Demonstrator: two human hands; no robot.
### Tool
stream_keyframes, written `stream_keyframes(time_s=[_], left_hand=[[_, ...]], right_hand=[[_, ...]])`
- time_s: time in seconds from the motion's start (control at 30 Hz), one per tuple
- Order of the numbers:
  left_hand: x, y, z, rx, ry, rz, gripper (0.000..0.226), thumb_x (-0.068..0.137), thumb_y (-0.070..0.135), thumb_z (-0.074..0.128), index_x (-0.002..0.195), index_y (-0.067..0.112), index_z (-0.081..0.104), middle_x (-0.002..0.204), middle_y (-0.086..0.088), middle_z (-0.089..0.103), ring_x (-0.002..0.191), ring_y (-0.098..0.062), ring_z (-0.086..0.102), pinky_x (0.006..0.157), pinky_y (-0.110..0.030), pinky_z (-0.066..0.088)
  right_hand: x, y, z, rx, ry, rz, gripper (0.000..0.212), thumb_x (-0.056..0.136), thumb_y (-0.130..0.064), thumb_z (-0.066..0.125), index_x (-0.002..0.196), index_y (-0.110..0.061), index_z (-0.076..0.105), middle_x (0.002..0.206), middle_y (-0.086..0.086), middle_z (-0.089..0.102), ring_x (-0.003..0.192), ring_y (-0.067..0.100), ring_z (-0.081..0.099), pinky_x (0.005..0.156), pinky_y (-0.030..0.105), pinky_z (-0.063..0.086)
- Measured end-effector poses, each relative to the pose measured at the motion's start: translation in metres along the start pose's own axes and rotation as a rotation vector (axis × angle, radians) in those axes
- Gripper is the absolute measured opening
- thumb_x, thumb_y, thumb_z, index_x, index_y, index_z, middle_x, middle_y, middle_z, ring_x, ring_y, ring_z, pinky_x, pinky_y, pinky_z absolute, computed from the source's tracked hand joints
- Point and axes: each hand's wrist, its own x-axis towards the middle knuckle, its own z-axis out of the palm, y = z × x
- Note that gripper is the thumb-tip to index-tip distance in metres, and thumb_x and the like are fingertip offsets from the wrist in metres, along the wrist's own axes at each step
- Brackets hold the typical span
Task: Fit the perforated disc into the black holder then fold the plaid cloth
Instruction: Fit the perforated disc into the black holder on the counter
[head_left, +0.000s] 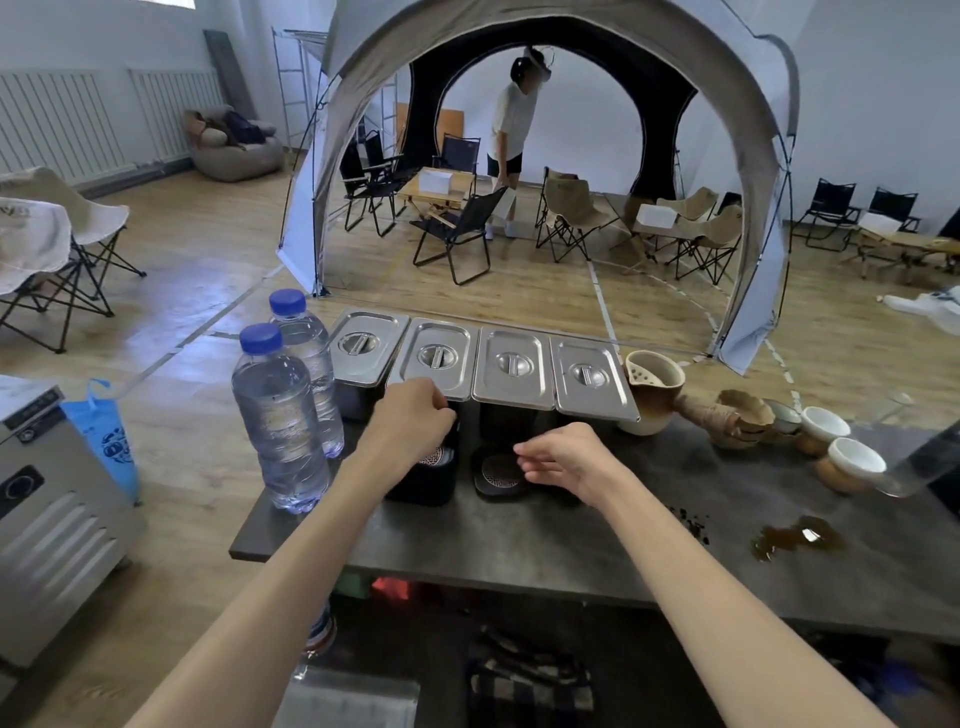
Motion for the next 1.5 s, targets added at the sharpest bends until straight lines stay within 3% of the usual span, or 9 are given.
stream_keyframes(time_s=[0.1,0.2,0.37,0.77,0.9,1.03,1.17,1.3,1.5], left_hand=[[-0.006,0.023,0.015,-0.094,-0.1,0.084,0.016,0.08,0.01,0.059,0.081,0.002,0.072,0.084,-0.016,0.073,0.082,-0.031,0.068,0.077,-0.038,0.057],[-0.006,0.036,0.04,-0.099,-0.199,0.117,0.016,0.079,0.008,0.056,0.078,0.009,0.071,0.085,-0.012,0.073,0.081,-0.029,0.069,0.079,-0.04,0.058],[-0.005,0.044,0.086,0.04,-0.328,0.039,0.023,0.079,0.014,0.054,0.1,0.009,0.064,0.106,-0.016,0.067,0.1,-0.036,0.064,0.088,-0.042,0.053],[-0.003,0.055,0.123,0.032,-0.286,-0.077,0.026,0.083,0.006,0.048,0.108,0.002,0.055,0.116,-0.018,0.056,0.106,-0.04,0.056,0.083,-0.039,0.046],[0.002,0.051,0.126,-0.124,-0.294,-0.154,0.023,0.077,0.011,0.053,0.098,0.003,0.059,0.101,-0.017,0.066,0.091,-0.035,0.065,0.082,-0.041,0.055],[0.004,0.049,0.126,-0.266,-0.327,-0.19,0.016,0.083,0.008,0.058,0.093,0.0,0.068,0.062,-0.008,0.062,0.052,-0.018,0.054,0.051,-0.023,0.046],[0.005,0.052,0.121,-0.422,-0.345,-0.236,0.016,0.088,0.013,0.059,0.089,0.0,0.068,0.055,-0.006,0.056,0.056,-0.019,0.051,0.042,-0.02,0.039],[0.007,0.053,0.108,-0.527,-0.358,-0.263,0.02,0.086,0.013,0.062,0.068,0.005,0.06,0.045,-0.001,0.05,0.051,-0.019,0.051,0.042,-0.02,0.034],[0.003,0.048,0.058,-0.518,-0.3,-0.189,0.018,0.086,0.014,0.063,0.085,-0.003,0.067,0.061,-0.004,0.054,0.05,-0.013,0.054,0.039,-0.019,0.038]], right_hand=[[-0.002,0.005,-0.027,0.011,0.062,0.024,0.01,0.08,0.005,0.067,0.072,0.004,0.063,0.06,0.014,0.06,0.041,0.013,0.057,0.042,0.019,0.053],[-0.005,0.014,-0.051,0.007,0.121,0.057,0.005,0.081,0.004,0.067,0.077,0.007,0.064,0.061,0.015,0.06,0.045,0.015,0.058,0.041,0.02,0.052],[-0.005,0.03,-0.073,-0.005,0.187,0.11,0.006,0.081,0.006,0.066,0.077,0.008,0.062,0.057,0.015,0.059,0.04,0.014,0.056,0.039,0.021,0.052],[0.003,0.032,-0.082,0.041,0.197,0.139,0.012,0.083,0.008,0.062,0.094,0.011,0.059,0.064,0.02,0.058,0.054,0.023,0.059,0.036,0.023,0.051],[-0.001,0.029,-0.088,0.107,0.181,0.126,0.001,0.084,0.01,0.06,0.084,0.009,0.06,0.062,0.017,0.055,0.054,0.021,0.055,0.036,0.021,0.05],[-0.006,0.023,-0.096,0.117,0.157,0.105,0.011,0.085,0.008,0.06,0.075,0.005,0.061,0.061,0.013,0.056,0.053,0.018,0.054,0.038,0.019,0.051],[-0.01,0.014,-0.099,0.111,0.145,0.092,0.006,0.084,0.005,0.063,0.077,0.004,0.063,0.06,0.012,0.058,0.053,0.017,0.056,0.04,0.021,0.051],[-0.018,0.005,-0.097,0.118,0.109,0.071,0.009,0.082,0.004,0.066,0.073,0.002,0.063,0.056,0.01,0.059,0.051,0.016,0.057,0.041,0.022,0.051],[-0.026,-0.013,-0.071,0.175,0.001,0.019,0.008,0.081,0.002,0.067,0.076,-0.001,0.062,0.055,0.007,0.058,0.043,0.013,0.059,0.041,0.021,0.052]])
